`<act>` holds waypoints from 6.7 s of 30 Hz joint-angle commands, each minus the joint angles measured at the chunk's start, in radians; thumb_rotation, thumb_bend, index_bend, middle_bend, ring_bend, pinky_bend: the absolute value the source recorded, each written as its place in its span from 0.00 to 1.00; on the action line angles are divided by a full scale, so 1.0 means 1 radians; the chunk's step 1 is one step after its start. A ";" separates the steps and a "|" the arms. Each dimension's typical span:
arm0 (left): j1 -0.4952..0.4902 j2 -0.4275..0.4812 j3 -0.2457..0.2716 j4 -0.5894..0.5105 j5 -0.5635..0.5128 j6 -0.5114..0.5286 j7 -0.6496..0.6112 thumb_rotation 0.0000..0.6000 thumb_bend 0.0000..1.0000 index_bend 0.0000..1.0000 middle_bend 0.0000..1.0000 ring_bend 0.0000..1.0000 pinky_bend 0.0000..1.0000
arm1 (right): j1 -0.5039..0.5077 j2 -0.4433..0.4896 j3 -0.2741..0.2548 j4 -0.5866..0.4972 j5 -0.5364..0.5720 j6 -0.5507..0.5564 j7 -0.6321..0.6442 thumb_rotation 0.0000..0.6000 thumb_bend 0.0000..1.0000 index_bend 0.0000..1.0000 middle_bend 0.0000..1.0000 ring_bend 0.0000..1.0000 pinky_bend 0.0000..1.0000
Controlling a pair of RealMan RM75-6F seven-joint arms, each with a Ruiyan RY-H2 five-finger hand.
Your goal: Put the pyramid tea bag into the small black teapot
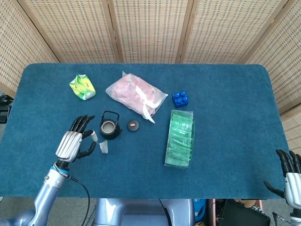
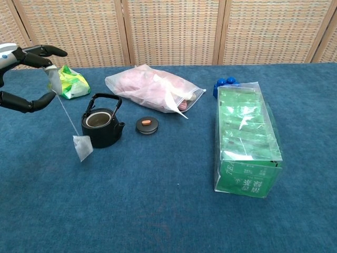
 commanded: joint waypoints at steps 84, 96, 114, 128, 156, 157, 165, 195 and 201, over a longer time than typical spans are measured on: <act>-0.208 -0.077 -0.045 0.115 -0.186 -0.184 -0.038 1.00 0.59 0.65 0.10 0.00 0.00 | -0.018 -0.001 0.004 0.005 0.015 0.001 0.007 1.00 0.12 0.11 0.20 0.03 0.10; -0.155 -0.045 0.022 0.107 -0.201 -0.152 0.043 1.00 0.59 0.65 0.09 0.00 0.00 | -0.016 -0.002 0.005 0.005 0.014 -0.002 0.007 1.00 0.12 0.11 0.20 0.03 0.10; -0.105 -0.016 0.091 0.058 -0.252 -0.142 0.177 1.00 0.58 0.40 0.00 0.00 0.00 | -0.012 0.005 0.007 -0.013 0.012 -0.006 -0.010 1.00 0.12 0.11 0.20 0.03 0.10; -0.126 0.065 0.058 0.011 -0.191 -0.064 0.393 1.00 0.57 0.31 0.52 0.56 0.56 | -0.010 0.001 0.005 -0.006 0.009 -0.008 -0.001 1.00 0.12 0.11 0.20 0.03 0.10; -0.379 0.086 0.037 -0.035 -0.687 -0.321 0.707 1.00 0.80 0.17 0.86 0.81 0.73 | -0.016 -0.001 0.003 0.004 0.012 -0.004 0.013 1.00 0.12 0.11 0.20 0.03 0.10; -0.386 0.082 0.039 -0.029 -0.700 -0.325 0.706 1.00 0.80 0.17 0.86 0.81 0.73 | -0.017 -0.001 0.003 0.005 0.013 -0.004 0.013 1.00 0.12 0.11 0.20 0.03 0.10; -0.434 0.030 0.062 0.038 -0.753 -0.333 0.704 1.00 0.80 0.17 0.86 0.81 0.73 | -0.020 0.000 0.002 0.004 0.017 -0.005 0.009 1.00 0.12 0.11 0.20 0.03 0.10; -0.413 0.105 0.111 -0.074 -0.636 -0.250 0.526 1.00 0.80 0.17 0.84 0.81 0.73 | -0.013 0.001 0.005 -0.002 0.014 -0.012 0.005 1.00 0.12 0.11 0.20 0.03 0.10; -0.359 0.100 0.101 -0.081 -0.510 -0.156 0.447 1.00 0.80 0.17 0.73 0.70 0.67 | -0.014 0.001 0.006 -0.001 0.015 -0.010 0.007 1.00 0.12 0.11 0.20 0.03 0.10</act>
